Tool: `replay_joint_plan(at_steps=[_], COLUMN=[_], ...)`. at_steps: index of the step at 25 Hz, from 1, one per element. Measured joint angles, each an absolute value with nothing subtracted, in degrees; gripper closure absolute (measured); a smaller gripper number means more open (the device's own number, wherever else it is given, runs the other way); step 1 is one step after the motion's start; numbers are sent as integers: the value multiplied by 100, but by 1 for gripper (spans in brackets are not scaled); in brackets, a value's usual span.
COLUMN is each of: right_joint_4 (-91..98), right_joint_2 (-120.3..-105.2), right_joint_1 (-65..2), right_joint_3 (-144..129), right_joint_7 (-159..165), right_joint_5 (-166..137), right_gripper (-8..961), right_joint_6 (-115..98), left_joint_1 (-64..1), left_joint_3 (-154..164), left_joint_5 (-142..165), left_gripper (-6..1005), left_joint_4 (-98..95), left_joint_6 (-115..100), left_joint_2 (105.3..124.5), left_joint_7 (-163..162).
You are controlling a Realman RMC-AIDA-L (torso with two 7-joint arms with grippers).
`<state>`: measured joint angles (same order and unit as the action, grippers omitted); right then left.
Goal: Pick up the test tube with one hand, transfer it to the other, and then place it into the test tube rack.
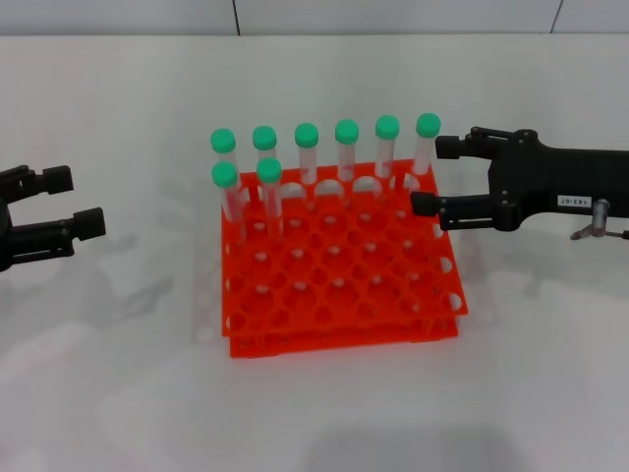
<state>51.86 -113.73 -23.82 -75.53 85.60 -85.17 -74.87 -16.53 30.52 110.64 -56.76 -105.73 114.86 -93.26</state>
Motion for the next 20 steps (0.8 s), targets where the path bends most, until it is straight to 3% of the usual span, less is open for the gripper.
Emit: replay_joint_plan(at_steps=[20], right_joint_4=[5185], right_joint_2=[-11440], right_joint_1=[-2418], right_joint_3=[-7580], right_joint_7=[8507], right_joint_5=[-8606], right_gripper=[80], right_joint_6=[-7612], left_joint_1=[-1627], left_joint_3=[3054], left_joint_5=[11068], left_gripper=[111], left_joint_4=[-5669], left_joint_6=[-10582], left_joint_2=[11505], left_joint_7=[-9323])
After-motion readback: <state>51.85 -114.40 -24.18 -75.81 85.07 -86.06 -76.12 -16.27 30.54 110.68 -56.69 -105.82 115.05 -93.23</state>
